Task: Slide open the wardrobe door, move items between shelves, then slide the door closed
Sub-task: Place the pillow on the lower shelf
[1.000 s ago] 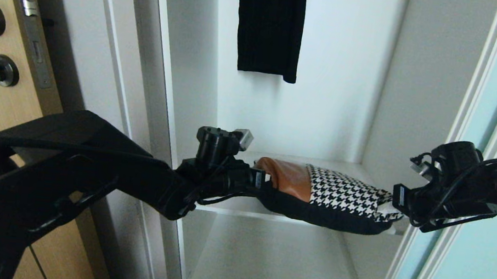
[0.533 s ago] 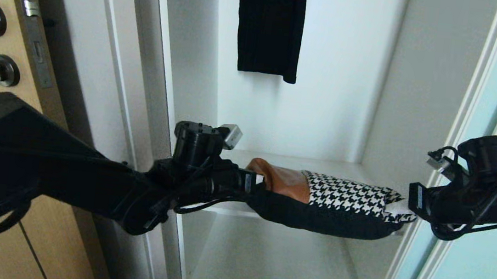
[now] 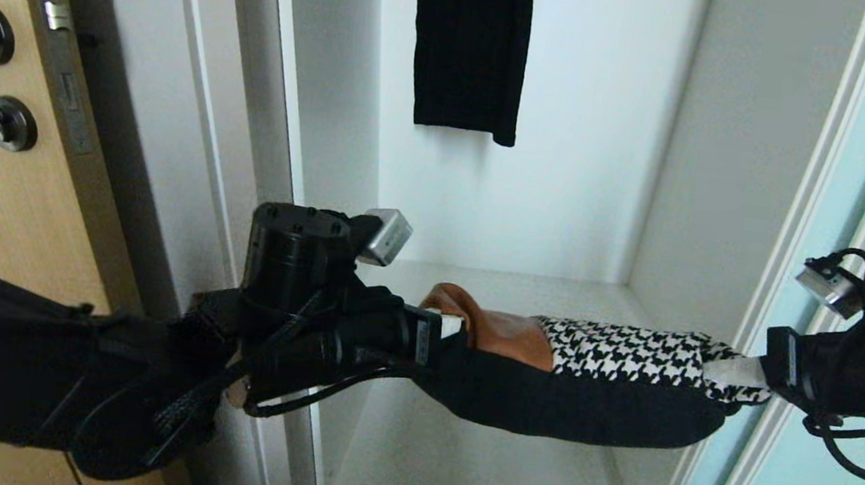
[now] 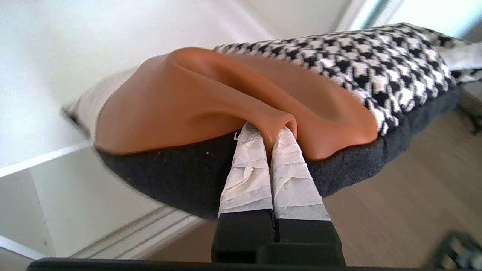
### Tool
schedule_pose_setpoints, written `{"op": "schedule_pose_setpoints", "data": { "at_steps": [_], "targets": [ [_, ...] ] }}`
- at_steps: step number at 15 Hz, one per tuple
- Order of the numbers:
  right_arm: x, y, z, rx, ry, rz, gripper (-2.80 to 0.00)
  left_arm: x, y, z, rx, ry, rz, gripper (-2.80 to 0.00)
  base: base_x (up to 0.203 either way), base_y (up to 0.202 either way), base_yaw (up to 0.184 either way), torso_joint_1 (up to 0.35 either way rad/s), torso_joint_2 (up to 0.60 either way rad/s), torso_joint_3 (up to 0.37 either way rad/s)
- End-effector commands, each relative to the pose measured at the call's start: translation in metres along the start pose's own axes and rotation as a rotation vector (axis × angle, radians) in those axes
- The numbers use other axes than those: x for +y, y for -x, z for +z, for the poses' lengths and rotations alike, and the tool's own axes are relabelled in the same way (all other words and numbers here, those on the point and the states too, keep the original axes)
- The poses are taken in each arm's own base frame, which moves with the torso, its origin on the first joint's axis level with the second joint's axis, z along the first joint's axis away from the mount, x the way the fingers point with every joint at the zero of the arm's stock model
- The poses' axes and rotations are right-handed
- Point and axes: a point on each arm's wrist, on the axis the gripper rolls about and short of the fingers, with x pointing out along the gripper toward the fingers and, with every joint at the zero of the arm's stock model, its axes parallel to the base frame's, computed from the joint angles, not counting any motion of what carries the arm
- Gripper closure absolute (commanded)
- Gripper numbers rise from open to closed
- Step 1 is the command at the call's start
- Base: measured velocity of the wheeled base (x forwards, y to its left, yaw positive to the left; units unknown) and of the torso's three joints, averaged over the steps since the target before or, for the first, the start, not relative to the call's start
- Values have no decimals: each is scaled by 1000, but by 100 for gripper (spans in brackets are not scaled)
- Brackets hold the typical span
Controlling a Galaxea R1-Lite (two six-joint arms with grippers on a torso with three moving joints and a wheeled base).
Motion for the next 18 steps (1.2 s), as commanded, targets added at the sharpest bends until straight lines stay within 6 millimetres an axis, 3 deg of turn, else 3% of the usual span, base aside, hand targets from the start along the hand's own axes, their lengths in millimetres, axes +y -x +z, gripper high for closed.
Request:
{"op": "schedule_pose_setpoints", "data": {
  "at_steps": [1, 4, 6, 13, 18],
  "targets": [
    [11, 22, -12, -31, 21, 35, 0, -13, 21, 6, -31, -9, -37, 0, 0, 0, 0, 0, 0, 0],
    [18, 40, -33, -1, 23, 80, 0, -16, 30, 3, -26, -11, -43, 0, 0, 0, 0, 0, 0, 0],
    [20, 40, -43, 29, 21, 100, 0, -15, 30, 0, -17, -10, -39, 0, 0, 0, 0, 0, 0, 0],
    [17, 31, -46, 85, -4, 144, 0, -11, 24, -8, 3, -6, -4, 0, 0, 0, 0, 0, 0, 0],
    [19, 35, -47, 73, -19, 156, 0, -12, 24, -7, -1, -7, -5, 0, -21, 0, 1, 2, 0, 0]
  ]
}}
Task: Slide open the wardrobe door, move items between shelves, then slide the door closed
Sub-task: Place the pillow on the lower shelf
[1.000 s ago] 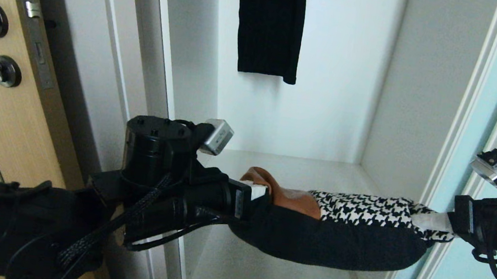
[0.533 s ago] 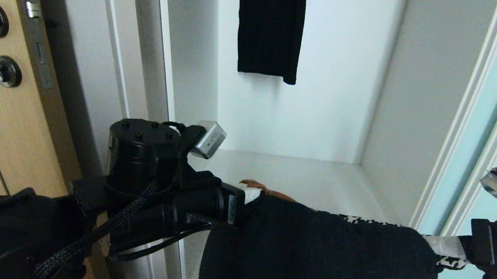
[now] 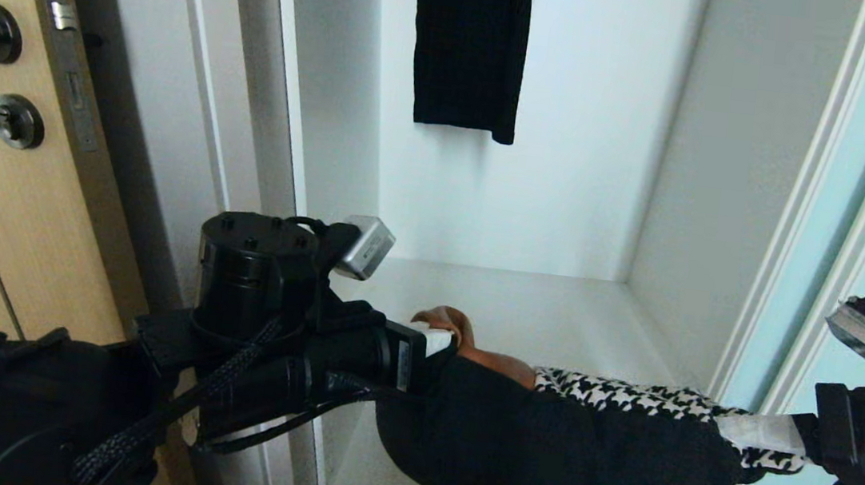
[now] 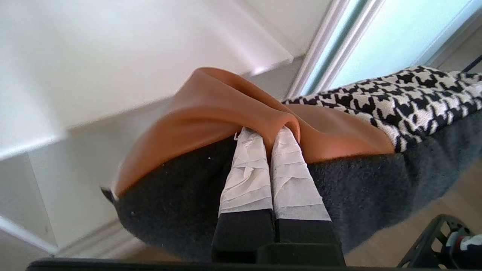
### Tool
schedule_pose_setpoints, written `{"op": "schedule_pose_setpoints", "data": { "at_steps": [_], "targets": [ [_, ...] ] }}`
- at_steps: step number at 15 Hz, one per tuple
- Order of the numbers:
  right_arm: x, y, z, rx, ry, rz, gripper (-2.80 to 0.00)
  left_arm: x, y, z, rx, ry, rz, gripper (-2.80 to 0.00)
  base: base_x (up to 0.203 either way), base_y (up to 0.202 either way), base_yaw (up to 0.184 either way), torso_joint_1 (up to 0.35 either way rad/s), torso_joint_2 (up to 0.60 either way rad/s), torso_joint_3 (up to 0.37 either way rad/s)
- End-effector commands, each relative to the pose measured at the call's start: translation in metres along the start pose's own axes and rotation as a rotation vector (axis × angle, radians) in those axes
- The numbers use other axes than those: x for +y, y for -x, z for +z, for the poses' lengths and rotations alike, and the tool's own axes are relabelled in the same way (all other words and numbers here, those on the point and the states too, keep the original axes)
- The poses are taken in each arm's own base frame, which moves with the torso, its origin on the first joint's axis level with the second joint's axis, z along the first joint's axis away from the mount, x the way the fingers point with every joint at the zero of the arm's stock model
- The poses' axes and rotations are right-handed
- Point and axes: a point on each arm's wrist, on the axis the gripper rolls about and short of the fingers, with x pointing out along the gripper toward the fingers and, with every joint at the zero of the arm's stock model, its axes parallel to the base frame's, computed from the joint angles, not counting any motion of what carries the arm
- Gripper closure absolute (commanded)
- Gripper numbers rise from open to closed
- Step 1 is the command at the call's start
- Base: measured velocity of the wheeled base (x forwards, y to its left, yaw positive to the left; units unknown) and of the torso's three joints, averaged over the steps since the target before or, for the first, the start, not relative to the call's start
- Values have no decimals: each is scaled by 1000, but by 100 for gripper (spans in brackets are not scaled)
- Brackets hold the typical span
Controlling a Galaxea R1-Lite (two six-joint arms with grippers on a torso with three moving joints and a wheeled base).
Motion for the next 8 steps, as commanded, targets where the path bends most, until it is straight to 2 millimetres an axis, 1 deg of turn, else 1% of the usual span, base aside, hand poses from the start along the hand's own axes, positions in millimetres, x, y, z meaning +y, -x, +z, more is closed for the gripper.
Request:
{"op": "schedule_pose_setpoints", "data": {
  "at_steps": [1, 8],
  "targets": [
    [2, 2, 1, -7, 2, 8, 0, 0, -2, -1, 1, 2, -2, 0, -183, 0, -1, 13, 1, 1],
    [3, 3, 0, -4, 5, 31, 0, 1, -2, -2, 7, 3, 2, 0, -195, 0, -2, 0, 1, 1]
  ]
}}
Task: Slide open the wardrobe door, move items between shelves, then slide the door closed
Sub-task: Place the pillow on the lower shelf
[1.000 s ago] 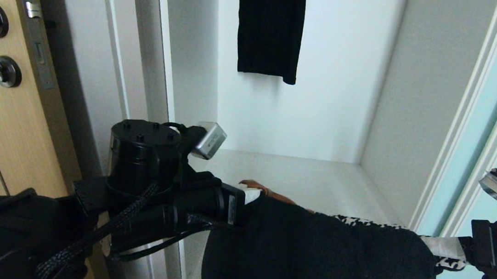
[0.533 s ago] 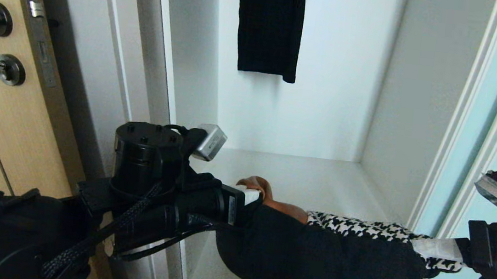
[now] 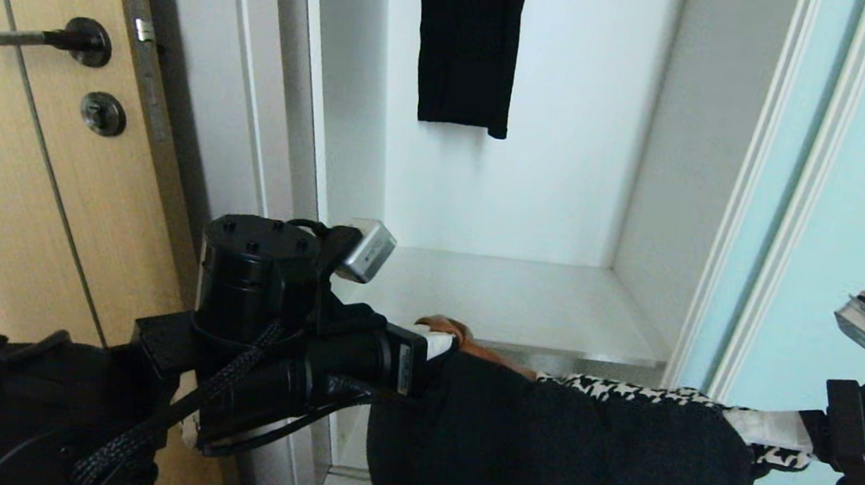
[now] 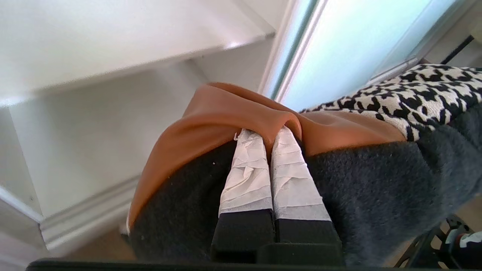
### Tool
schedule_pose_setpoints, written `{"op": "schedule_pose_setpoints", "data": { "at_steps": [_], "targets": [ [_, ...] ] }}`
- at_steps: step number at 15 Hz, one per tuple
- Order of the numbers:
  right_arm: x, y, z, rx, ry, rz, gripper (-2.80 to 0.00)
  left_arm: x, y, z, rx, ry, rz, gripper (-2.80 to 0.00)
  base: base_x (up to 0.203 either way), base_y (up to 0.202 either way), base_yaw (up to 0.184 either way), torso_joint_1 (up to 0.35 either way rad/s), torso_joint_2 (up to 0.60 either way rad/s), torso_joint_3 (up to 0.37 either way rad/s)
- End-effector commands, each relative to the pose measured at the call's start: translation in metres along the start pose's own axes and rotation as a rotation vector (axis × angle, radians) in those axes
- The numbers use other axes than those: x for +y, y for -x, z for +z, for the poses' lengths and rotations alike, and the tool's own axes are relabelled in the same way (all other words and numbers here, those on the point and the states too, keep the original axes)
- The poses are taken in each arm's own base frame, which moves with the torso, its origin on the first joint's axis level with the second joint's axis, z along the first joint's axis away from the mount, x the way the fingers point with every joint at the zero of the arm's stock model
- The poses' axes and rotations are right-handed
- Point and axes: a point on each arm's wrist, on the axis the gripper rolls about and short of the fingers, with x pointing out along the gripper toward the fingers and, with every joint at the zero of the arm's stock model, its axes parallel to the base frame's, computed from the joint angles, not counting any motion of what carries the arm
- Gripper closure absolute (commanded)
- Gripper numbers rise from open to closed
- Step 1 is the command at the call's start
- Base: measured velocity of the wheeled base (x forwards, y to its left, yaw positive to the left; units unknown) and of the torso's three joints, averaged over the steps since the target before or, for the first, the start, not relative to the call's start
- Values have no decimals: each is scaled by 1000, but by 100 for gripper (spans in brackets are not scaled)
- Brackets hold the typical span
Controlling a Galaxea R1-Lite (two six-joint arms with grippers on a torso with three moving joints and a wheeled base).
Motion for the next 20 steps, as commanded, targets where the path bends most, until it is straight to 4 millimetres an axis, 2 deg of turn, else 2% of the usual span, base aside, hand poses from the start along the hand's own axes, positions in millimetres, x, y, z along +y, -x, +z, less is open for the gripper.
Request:
{"op": "schedule_pose_setpoints", "data": {
  "at_steps": [1, 8, 20],
  "targets": [
    [0, 0, 0, 4, -3, 2, 0, 1, -2, -1, 3, 3, 1, 0, -200, 0, 1, 6, 2, -1],
    [-2, -3, 1, 11, -9, 1, 0, 2, -6, -5, 15, 4, 9, 0, -182, 0, 0, 1, 2, 1],
    [-1, -3, 1, 20, -8, 27, 0, 5, -11, -9, 26, 26, 37, 0, 0, 0, 0, 0, 0, 0]
  ]
}}
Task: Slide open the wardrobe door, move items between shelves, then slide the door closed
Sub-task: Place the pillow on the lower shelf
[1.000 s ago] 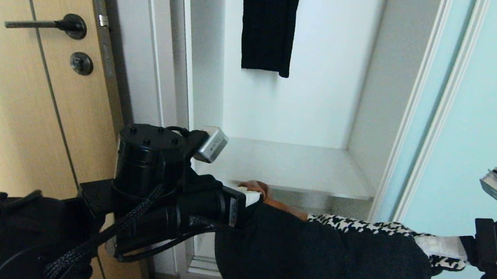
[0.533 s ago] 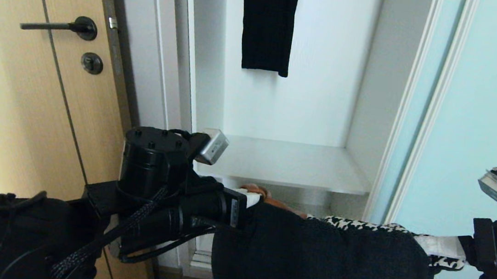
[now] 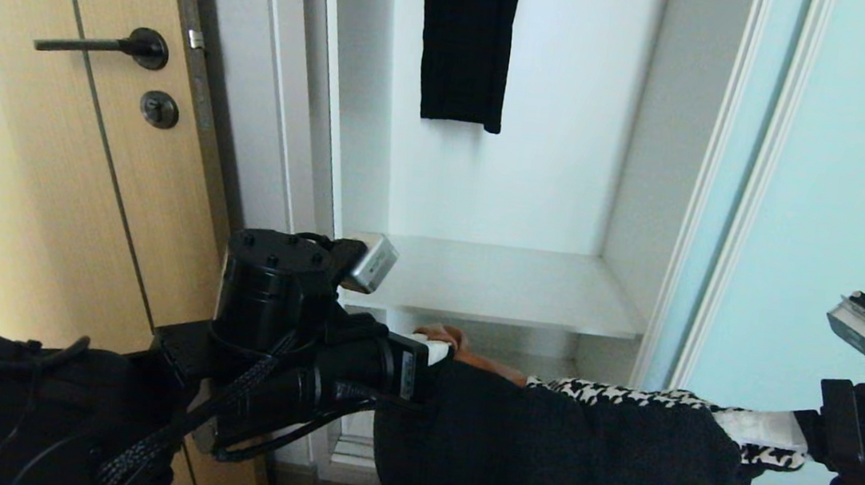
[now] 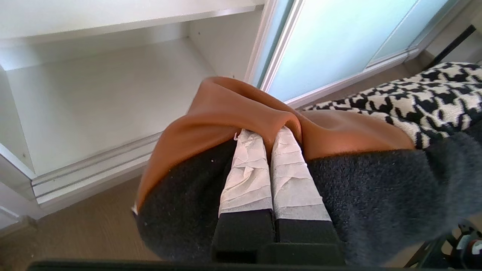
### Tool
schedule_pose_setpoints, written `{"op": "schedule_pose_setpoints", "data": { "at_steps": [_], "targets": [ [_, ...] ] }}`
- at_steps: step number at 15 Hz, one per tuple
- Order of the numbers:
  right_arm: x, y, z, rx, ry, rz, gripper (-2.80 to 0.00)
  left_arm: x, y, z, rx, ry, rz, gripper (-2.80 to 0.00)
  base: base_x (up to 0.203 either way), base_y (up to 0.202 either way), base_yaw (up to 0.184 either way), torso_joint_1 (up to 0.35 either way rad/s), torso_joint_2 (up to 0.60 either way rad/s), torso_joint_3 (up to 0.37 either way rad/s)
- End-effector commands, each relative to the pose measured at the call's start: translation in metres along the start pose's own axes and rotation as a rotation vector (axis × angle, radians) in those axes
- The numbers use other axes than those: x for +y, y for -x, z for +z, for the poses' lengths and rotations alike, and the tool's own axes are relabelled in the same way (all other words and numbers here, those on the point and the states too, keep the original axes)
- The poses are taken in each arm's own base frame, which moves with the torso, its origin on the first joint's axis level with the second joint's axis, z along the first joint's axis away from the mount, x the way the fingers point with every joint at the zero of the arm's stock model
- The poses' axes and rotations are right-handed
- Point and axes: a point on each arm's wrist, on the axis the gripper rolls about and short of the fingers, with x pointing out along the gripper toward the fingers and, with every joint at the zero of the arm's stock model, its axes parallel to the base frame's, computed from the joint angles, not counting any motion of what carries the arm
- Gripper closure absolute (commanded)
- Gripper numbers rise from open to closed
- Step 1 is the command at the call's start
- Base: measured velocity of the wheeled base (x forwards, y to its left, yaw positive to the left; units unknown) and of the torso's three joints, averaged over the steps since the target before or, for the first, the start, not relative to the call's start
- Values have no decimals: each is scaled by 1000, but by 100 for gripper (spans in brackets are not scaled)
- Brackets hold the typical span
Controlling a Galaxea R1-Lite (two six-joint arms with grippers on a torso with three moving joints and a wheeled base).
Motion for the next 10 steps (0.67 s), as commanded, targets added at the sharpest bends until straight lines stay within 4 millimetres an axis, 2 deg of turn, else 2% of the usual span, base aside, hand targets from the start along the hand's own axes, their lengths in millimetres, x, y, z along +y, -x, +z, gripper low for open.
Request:
{"op": "schedule_pose_setpoints", "data": {
  "at_steps": [1, 10],
  "targets": [
    [-1, -2, -1, 12, -7, 7, 0, 0, -4, 1, -12, 4, -4, 0, 0, 0, 0, 0, 0, 0],
    [-8, -11, 2, 30, -23, 4, 0, 3, -8, -5, 7, 21, 12, 0, 0, 0, 0, 2, 2, -168]
  ]
}}
